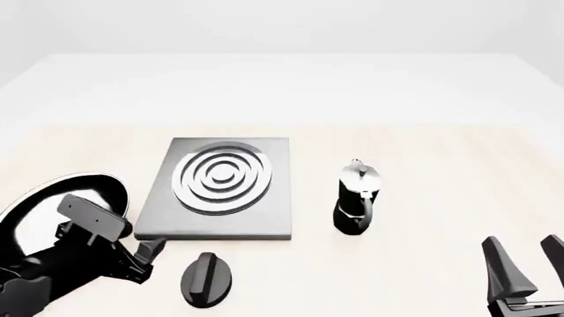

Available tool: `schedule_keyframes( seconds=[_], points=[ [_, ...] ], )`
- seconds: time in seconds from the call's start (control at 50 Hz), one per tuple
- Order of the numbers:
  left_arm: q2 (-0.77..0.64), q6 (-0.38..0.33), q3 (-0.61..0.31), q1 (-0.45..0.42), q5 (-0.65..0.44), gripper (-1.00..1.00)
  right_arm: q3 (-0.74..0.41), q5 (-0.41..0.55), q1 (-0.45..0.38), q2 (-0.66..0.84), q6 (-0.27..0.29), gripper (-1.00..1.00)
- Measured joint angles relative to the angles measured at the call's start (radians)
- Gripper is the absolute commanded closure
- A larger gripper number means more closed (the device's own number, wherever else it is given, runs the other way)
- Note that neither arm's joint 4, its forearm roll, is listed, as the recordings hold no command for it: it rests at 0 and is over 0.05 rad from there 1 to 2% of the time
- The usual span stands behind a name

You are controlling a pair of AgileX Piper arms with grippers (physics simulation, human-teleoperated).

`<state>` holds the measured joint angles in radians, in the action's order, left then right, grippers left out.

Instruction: Turn on the stove and put the moka pot on it.

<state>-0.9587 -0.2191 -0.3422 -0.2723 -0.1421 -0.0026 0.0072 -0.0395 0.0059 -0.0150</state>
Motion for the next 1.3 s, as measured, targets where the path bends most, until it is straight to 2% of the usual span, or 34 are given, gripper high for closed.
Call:
schedule_keyframes(
  seconds=[0.22,0.78,1.3],
  points=[
    [-0.09,0.007,0.032,-0.027,0.022,-1.0,0.0,0.004,-0.001,-0.003,-0.003,-1.0],
    [-0.129,0.08,0.061,-0.163,-0.009,-1.0,0.001,0.0,-0.01,0.0,-0.004,-1.0],
    [-0.291,0.113,0.055,-0.263,0.129,-1.0,0.001,0.0,-0.01,-0.001,-0.007,-1.0]
  ],
)
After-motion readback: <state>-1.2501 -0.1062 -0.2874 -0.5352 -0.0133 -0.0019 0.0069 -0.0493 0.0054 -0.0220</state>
